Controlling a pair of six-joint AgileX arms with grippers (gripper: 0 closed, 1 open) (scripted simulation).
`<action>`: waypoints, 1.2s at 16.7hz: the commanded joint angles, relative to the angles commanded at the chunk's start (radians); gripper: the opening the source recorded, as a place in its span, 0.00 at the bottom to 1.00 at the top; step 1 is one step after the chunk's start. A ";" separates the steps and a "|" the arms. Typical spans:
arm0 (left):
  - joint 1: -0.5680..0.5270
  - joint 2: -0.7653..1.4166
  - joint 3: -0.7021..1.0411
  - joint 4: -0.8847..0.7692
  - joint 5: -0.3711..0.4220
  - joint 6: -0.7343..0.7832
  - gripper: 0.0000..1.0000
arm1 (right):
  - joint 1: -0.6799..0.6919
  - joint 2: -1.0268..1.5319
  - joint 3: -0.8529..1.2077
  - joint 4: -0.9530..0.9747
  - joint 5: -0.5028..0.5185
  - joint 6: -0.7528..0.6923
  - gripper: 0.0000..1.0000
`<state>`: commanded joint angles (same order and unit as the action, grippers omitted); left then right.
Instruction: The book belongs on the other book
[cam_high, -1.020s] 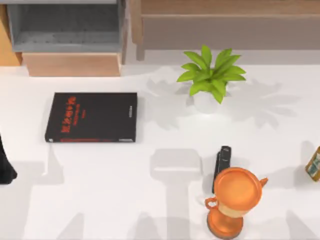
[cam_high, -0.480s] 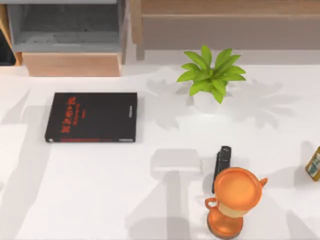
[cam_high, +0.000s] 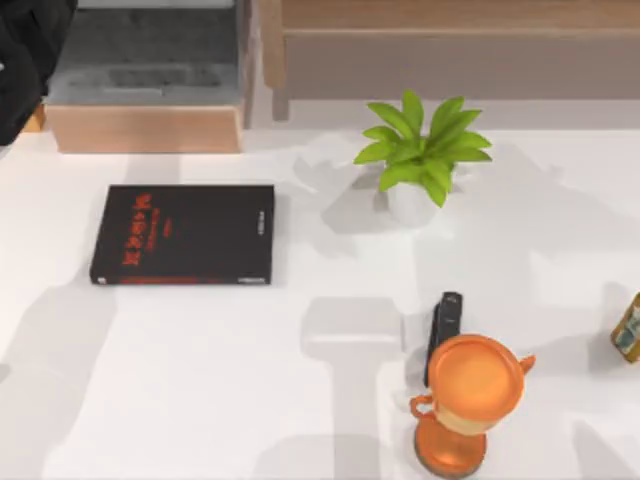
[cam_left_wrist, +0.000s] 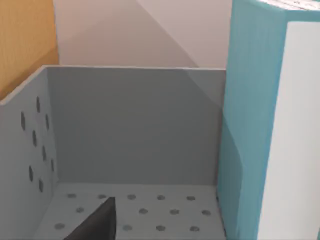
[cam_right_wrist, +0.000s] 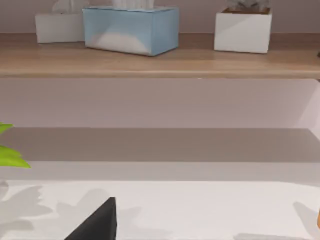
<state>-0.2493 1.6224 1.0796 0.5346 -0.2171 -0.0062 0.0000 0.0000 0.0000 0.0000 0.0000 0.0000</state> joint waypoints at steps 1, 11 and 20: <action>-0.011 0.075 0.049 0.024 -0.010 0.000 1.00 | 0.000 0.000 0.000 0.000 0.000 0.000 1.00; -0.049 0.309 0.211 0.105 -0.042 0.000 1.00 | 0.000 0.000 0.000 0.000 0.000 0.000 1.00; -0.027 0.402 0.347 0.062 -0.020 -0.001 1.00 | 0.000 0.000 0.000 0.000 0.000 0.000 1.00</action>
<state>-0.2762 2.0243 1.4266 0.5969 -0.2366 -0.0070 0.0000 0.0000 0.0000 0.0000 0.0000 0.0000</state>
